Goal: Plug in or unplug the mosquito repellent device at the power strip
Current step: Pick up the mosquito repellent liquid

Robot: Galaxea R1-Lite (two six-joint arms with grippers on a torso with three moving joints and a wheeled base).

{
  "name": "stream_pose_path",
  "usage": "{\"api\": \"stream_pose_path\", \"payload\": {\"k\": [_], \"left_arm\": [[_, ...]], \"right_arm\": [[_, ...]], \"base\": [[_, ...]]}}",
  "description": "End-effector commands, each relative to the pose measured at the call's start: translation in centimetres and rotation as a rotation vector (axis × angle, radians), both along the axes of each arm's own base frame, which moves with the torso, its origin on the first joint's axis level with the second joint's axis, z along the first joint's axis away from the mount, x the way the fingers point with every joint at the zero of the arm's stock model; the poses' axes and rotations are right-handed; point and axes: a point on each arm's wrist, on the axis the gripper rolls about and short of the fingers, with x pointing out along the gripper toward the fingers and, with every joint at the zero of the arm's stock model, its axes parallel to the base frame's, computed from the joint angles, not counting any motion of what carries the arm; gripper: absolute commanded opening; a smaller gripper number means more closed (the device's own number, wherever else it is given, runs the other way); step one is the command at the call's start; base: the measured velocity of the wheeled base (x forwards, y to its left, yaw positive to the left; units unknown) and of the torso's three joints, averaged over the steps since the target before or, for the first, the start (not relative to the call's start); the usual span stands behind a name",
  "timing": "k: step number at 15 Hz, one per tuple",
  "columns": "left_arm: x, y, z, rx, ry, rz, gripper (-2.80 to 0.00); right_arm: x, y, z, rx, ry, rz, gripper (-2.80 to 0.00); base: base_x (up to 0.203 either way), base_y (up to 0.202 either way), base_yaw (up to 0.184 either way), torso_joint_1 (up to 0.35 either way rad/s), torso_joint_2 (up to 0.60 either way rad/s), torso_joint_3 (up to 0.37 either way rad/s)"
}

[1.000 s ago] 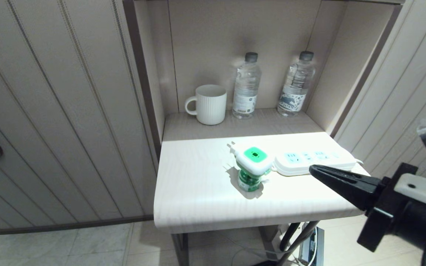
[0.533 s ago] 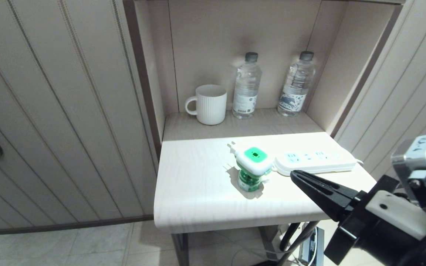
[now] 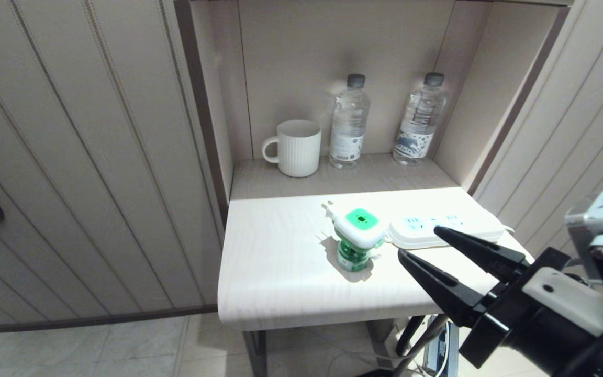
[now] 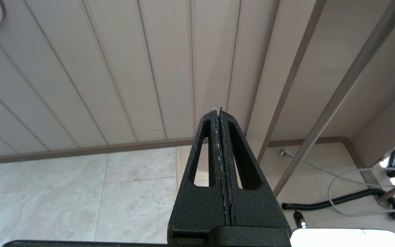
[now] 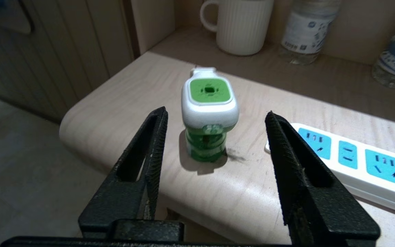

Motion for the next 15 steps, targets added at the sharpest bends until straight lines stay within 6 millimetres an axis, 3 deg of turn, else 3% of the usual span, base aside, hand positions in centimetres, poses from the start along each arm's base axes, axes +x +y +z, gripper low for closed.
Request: {"api": "stream_pose_path", "payload": {"k": [1, 15], "left_arm": [[0.0, 0.0, 0.0, 0.001, 0.000, 0.000, -2.80], [0.0, 0.0, 0.0, 0.001, 0.000, 0.000, -2.80]], "right_arm": [[0.1, 0.0, -0.2, 0.042, -0.024, -0.030, 0.00], [1.4, 2.2, -1.9, -0.004, -0.043, -0.054, 0.00]], "base": [[0.000, 0.000, 0.000, 0.000, 0.00, 0.000], [0.000, 0.000, 0.000, 0.000, 0.00, 0.000]]}}
